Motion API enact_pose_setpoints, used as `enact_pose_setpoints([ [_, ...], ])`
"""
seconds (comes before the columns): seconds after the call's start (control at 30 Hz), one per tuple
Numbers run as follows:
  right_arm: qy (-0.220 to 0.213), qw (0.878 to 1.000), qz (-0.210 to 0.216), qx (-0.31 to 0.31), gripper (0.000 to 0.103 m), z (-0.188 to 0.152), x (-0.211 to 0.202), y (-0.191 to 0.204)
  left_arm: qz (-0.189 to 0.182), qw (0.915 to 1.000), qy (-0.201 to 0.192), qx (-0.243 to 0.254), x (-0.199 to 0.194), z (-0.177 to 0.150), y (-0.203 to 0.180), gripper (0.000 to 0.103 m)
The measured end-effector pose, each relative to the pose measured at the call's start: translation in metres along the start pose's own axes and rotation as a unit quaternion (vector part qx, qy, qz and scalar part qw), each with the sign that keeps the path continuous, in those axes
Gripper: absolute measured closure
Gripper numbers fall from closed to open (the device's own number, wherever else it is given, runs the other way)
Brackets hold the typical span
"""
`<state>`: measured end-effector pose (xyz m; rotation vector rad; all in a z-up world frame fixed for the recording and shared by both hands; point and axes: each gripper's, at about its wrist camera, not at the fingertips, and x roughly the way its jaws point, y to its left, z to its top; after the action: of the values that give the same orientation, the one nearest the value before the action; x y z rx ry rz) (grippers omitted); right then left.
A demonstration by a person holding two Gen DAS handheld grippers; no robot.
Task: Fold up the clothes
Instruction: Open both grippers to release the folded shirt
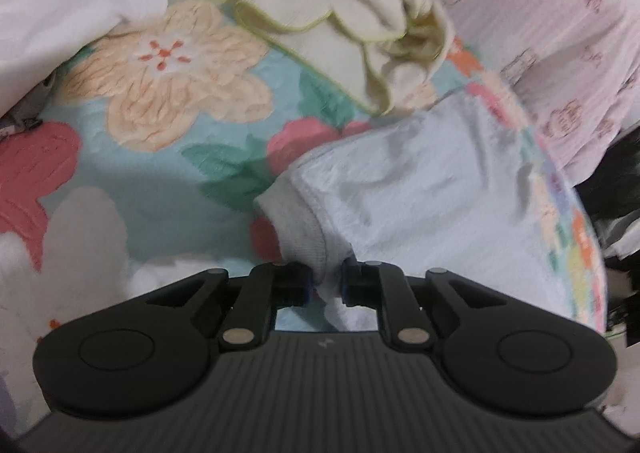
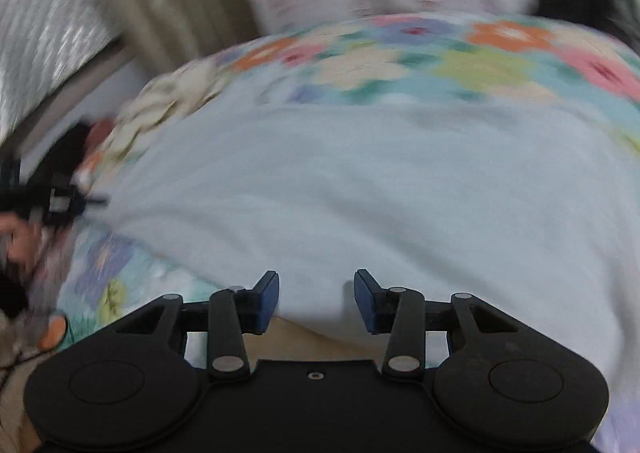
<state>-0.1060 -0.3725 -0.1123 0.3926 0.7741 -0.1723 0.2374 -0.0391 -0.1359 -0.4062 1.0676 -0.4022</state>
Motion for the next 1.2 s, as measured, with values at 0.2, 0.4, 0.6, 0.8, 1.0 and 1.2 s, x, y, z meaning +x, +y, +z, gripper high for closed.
enact_pose_setpoints([
  [0.2,0.041,0.996,-0.022,-0.078,0.038,0.010,0.040,0.035,0.022,0.9989,0.042,-0.002,0.006,0.004,0.009,0.082],
  [0.4,0.050,0.995,-0.009,-0.086,0.040,0.041,0.041,0.042,0.057,0.9967,0.026,0.052,-0.023,0.007,0.000,0.070],
  [0.6,0.012,0.993,0.067,-0.094,0.040,0.148,0.075,0.053,0.043,0.9828,-0.052,0.172,-0.051,0.042,-0.048,0.062],
  [0.8,0.046,0.995,0.075,-0.047,0.042,0.225,0.187,0.040,-0.009,0.9532,0.006,0.302,0.049,0.088,-0.110,0.055],
  [1.0,0.050,0.997,0.050,-0.042,0.046,0.239,0.244,0.036,0.028,0.9310,0.052,0.360,0.157,0.112,-0.148,0.055],
  [1.2,0.032,0.997,0.036,-0.066,0.094,0.243,0.266,0.032,0.007,0.9360,0.068,0.345,0.215,0.128,-0.162,0.063],
])
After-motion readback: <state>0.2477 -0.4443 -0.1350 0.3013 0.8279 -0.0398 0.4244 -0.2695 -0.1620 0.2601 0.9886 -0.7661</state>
